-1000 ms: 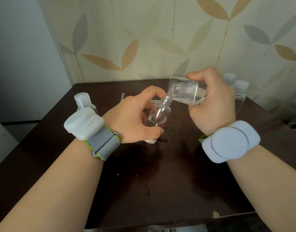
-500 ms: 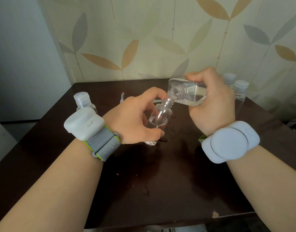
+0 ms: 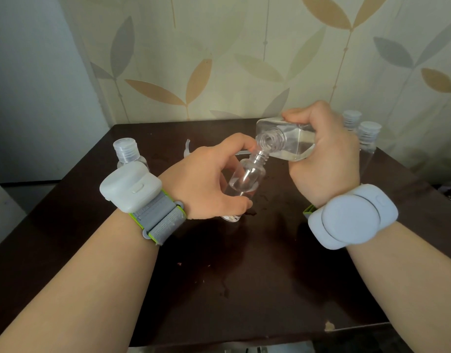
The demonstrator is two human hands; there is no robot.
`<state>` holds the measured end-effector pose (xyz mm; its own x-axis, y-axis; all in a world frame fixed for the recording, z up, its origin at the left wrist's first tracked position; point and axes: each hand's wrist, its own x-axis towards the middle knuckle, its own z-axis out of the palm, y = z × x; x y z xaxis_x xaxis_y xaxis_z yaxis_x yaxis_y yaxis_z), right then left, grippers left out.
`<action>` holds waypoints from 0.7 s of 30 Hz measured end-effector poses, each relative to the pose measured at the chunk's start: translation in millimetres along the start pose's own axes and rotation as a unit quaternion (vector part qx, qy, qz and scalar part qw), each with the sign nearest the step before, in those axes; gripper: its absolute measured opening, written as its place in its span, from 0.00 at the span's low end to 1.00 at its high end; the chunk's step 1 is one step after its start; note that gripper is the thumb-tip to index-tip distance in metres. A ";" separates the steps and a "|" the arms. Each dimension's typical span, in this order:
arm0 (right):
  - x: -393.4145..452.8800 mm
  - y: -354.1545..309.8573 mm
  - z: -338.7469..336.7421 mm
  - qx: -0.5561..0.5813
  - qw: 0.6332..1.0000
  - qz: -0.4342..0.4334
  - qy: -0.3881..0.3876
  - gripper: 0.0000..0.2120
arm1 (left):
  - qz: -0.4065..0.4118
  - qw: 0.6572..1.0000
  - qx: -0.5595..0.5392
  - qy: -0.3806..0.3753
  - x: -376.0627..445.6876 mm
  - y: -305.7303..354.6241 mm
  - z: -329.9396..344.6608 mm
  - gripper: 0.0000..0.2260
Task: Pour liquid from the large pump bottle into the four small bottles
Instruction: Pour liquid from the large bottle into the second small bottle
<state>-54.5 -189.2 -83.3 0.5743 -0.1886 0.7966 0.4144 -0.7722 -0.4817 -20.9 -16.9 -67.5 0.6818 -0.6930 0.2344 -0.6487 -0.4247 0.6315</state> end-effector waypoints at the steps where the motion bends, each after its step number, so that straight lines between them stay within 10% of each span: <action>1: -0.1 0.2 -0.3 0.002 1.000 0.001 0.002 0.21 | 0.000 1.000 0.001 0.001 -0.2 0.0 0.2 0.24; 21: 1.4 -1.9 -0.4 0.005 1.000 -0.019 0.013 0.22 | 0.007 1.000 0.010 -0.001 -0.2 0.4 -0.7 0.24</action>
<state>-54.8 -188.3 -81.1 0.5395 -0.1759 0.8234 0.4418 -0.7734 -0.4546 -21.0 -16.5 -66.8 0.6719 -0.6998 0.2425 -0.6649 -0.4258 0.6136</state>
